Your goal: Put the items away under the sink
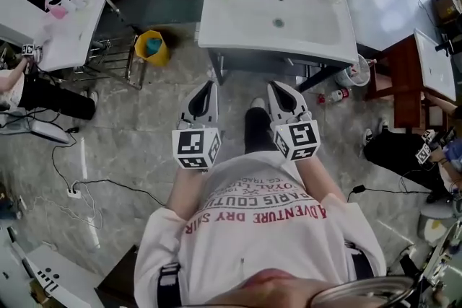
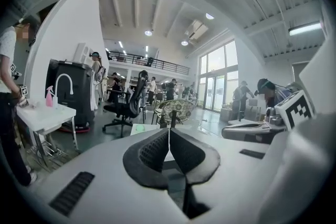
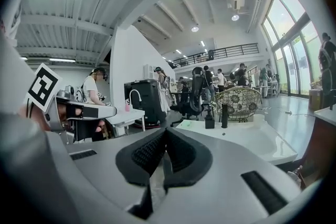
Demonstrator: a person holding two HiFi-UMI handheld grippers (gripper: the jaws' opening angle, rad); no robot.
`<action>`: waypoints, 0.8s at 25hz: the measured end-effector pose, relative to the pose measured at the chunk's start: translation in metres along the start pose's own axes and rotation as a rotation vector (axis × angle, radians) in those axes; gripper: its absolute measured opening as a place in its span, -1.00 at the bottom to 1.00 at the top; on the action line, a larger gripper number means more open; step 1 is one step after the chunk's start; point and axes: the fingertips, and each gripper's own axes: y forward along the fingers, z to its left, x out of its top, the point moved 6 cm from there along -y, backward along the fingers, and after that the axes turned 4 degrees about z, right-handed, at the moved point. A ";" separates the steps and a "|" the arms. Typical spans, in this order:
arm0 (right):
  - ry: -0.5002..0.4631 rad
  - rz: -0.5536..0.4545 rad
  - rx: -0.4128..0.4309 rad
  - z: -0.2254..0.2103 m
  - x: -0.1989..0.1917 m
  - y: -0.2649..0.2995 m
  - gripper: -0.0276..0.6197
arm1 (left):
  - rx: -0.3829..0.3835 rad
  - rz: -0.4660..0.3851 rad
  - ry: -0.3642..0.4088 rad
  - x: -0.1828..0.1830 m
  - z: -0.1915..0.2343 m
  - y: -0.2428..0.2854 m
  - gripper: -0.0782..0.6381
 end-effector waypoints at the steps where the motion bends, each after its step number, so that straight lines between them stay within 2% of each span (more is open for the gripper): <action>1: 0.000 -0.003 0.009 -0.007 0.002 0.012 -0.86 | 0.011 0.001 0.002 0.002 0.005 0.010 -0.71; 5: -0.011 -0.020 0.041 -0.046 0.022 0.062 -0.86 | 0.040 -0.002 0.013 0.021 0.018 0.064 -0.71; 13: -0.015 -0.051 0.064 -0.149 0.080 0.170 -0.86 | 0.087 -0.054 0.026 0.089 0.050 0.197 -0.70; 16: -0.003 -0.034 0.070 -0.180 0.086 0.207 -0.86 | 0.073 -0.043 0.038 0.097 0.056 0.240 -0.70; 20: 0.027 -0.004 0.050 -0.200 0.076 0.238 -0.86 | 0.075 -0.008 0.032 0.088 0.071 0.270 -0.70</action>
